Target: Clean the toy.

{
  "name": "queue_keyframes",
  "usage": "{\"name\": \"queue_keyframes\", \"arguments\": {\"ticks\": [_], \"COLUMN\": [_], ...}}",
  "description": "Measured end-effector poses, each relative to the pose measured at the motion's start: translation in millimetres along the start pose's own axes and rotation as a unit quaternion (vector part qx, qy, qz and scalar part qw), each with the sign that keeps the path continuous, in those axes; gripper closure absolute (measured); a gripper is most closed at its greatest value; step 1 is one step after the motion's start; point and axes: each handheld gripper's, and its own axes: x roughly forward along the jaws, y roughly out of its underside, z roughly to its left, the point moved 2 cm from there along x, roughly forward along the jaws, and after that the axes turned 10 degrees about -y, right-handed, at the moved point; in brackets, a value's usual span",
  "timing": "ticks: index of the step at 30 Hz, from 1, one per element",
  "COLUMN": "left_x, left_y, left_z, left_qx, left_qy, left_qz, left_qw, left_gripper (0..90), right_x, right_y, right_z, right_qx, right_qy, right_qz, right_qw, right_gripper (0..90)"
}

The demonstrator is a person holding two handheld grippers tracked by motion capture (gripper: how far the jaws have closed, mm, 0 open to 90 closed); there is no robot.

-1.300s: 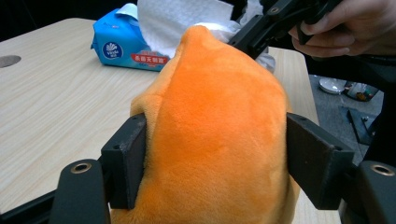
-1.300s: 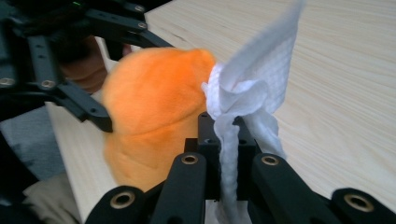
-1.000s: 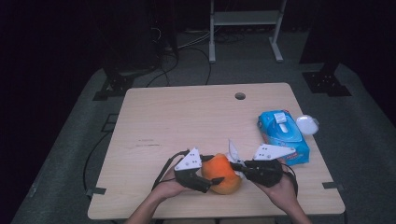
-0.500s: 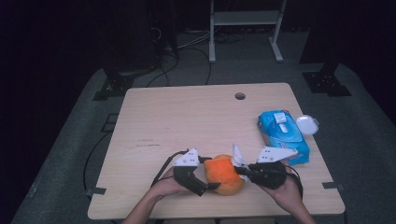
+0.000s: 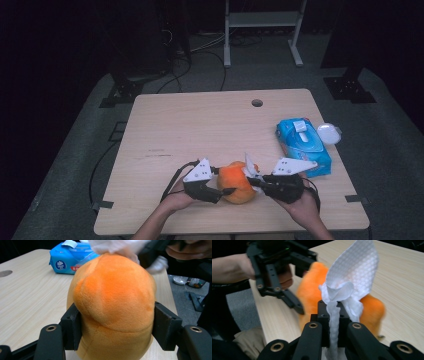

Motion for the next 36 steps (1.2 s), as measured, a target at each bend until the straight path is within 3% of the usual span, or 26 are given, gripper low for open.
{"name": "queue_keyframes", "arguments": {"ticks": [4, 5, 6, 7, 9, 12, 14, 15, 16, 17, 20, 21, 22, 23, 28, 29, 32, 33, 36], "left_x": [1.5, 4.3, 4.3, 5.8, 7.0, 6.3, 5.6, 5.4, 5.4, 5.3, 5.8, 5.6, 4.5, 0.9, 0.8, 0.9, 2.1, 4.1, 5.5], "left_y": [1.9, 3.0, 3.0, 3.9, 3.2, 3.6, 3.8, 2.9, 2.9, 2.1, 1.2, 0.0, -1.6, -3.7, -1.1, -1.4, -2.4, -2.9, -2.5], "left_z": [1.9, 0.5, 0.5, -0.4, -1.9, -1.8, -3.1, -5.7, -5.7, -7.3, -7.6, -7.0, -5.6, 0.1, -2.4, -5.6, -9.8, -15.1, -17.6], "left_qx": [-0.017, -0.030, -0.030, -0.036, -0.035, -0.036, -0.035, -0.025, -0.025, -0.020, -0.018, -0.019, -0.030, -0.067, -0.054, -0.040, -0.028, -0.013, -0.006], "left_qy": [0.002, -0.004, -0.004, -0.006, -0.011, -0.009, -0.007, -0.001, -0.001, 0.003, 0.007, 0.009, 0.014, 0.022, 0.022, 0.021, 0.025, 0.029, 0.029], "left_qz": [-0.004, -0.008, -0.008, -0.009, -0.007, -0.007, -0.005, -0.002, -0.002, 0.001, 0.001, 0.002, 0.000, -0.014, -0.012, -0.007, -0.007, -0.008, -0.010], "left_qw": [0.9998, 0.9995, 0.9995, 0.9993, 0.9993, 0.9993, 0.9993, 0.9997, 0.9997, 0.9998, 0.9998, 0.9998, 0.9995, 0.9974, 0.9982, 0.9989, 0.9993, 0.9995, 0.9995], "left_gripper": [33.2, 33.0, 32.9, 32.8, 32.7, 32.7, 32.8, 32.8, 32.7, 32.7, 27.2, 23.1, 23.1, 18.3, 26.4, 28.3, 30.8, 30.9, 31.1], "right_x": [-5.1, -3.0, -3.0, 2.5, 8.5, 9.8, 5.8, -0.8, -0.8, -6.9, -8.2, -5.1, -5.1, -2.3, -0.2, -1.8, -3.7, -3.3, -3.9], "right_y": [4.2, 3.2, 3.2, -0.1, -3.4, -5.1, -5.0, -3.9, -3.9, -1.8, 1.4, 3.8, 3.8, 4.6, 2.6, -0.8, -7.4, -9.0, -9.5], "right_z": [-10.1, -6.0, -6.0, 3.4, 12.3, 14.3, 7.8, -2.0, -2.0, -11.6, -16.4, -15.3, -15.3, -12.7, -6.0, -1.8, 4.4, 5.1, 2.8], "right_qx": [0.025, 0.020, 0.020, 0.012, -0.001, -0.007, 0.001, 0.015, 0.015, 0.036, 0.044, 0.039, 0.039, 0.037, 0.028, 0.018, 0.008, 0.003, 0.001], "right_qy": [0.015, 0.015, 0.015, -0.007, -0.020, -0.015, -0.005, 0.014, 0.014, 0.024, 0.019, 0.016, 0.016, 0.006, 0.002, 0.009, 0.003, 0.003, 0.012], "right_qz": [-0.003, 0.000, 0.000, 0.001, 0.006, 0.011, 0.005, -0.003, -0.003, -0.014, -0.012, 0.002, 0.002, 0.017, 0.026, 0.020, 0.008, 0.009, 0.011], "right_qw": [0.9996, 0.9997, 0.9997, 0.9999, 0.9998, 0.9998, 1.0000, 0.9998, 0.9998, 0.9990, 0.9988, 0.9991, 0.9991, 0.9991, 0.9993, 0.9996, 0.9999, 1.0000, 0.9999], "right_gripper": [85.5, 85.5, 85.5, 85.5, 85.5, 85.5, 85.5, 85.4, 85.4, 85.1, 85.1, 85.2, 85.2, 85.3, 85.2, 85.2, 85.3, 85.3, 85.4]}}
